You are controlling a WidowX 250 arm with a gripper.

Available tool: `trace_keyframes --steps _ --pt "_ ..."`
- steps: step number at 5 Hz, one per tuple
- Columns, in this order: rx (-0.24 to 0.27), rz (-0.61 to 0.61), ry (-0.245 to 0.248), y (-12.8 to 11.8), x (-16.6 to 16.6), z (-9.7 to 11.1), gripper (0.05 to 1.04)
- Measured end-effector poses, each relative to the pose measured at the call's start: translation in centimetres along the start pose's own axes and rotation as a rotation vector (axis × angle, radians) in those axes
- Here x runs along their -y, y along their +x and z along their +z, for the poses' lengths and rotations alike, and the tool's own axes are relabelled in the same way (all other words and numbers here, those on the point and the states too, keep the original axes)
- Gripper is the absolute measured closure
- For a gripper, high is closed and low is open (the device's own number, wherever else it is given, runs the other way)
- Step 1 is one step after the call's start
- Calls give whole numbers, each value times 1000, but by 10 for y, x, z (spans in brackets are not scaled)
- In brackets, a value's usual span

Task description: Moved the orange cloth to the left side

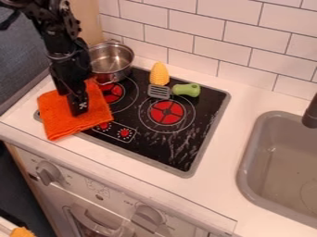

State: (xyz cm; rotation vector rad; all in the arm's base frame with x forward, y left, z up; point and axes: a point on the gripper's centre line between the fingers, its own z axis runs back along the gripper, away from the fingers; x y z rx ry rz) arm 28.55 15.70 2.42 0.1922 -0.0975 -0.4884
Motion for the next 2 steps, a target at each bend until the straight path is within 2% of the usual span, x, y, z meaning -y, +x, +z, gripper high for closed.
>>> trace_keyframes --steps 2 --pt "59 10 57 16 -7 43 83"
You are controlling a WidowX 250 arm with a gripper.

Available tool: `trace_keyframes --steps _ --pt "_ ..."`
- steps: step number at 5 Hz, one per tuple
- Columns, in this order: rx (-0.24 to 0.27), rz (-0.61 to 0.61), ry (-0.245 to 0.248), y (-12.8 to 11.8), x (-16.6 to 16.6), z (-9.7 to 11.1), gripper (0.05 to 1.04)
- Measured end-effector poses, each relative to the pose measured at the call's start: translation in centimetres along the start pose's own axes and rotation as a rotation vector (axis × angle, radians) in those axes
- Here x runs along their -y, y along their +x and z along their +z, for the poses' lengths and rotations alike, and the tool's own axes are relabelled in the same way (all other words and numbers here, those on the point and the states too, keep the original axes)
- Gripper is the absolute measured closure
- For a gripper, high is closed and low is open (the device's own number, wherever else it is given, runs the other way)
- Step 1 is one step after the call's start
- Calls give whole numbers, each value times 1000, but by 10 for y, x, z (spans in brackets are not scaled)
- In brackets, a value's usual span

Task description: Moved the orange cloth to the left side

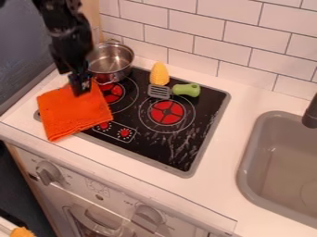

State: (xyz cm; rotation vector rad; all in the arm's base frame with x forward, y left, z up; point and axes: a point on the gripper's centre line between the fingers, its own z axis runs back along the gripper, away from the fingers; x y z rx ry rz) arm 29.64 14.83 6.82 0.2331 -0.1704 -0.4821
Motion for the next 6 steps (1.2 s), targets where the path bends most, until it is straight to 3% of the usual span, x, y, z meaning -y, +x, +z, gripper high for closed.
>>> trace_keyframes --steps 1,2,6 --pt "25 34 18 3 -4 20 83" --pt "92 92 64 4 -8 43 83" --pt "96 99 66 4 -9 44 83"
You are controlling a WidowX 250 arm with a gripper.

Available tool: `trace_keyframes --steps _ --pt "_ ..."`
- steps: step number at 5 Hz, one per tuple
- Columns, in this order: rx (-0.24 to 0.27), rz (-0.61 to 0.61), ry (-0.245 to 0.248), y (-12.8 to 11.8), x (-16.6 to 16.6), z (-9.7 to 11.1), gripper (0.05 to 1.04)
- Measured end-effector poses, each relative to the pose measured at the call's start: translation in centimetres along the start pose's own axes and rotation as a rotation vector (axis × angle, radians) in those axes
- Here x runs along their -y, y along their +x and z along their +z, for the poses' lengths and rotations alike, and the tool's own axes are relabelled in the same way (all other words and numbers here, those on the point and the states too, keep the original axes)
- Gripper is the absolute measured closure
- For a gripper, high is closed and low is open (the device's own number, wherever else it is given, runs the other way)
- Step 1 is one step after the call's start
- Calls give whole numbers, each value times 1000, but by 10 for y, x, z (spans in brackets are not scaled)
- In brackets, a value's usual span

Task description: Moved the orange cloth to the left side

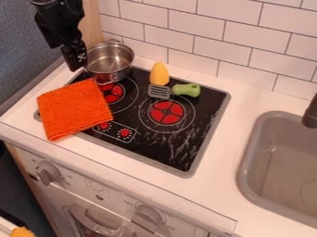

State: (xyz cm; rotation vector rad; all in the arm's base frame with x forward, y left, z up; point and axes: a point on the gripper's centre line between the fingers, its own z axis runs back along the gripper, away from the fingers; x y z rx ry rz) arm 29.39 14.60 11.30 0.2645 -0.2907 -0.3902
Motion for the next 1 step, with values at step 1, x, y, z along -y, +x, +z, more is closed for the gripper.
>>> trace_keyframes --steps 1 --pt "-1 1 -1 0 0 0 83"
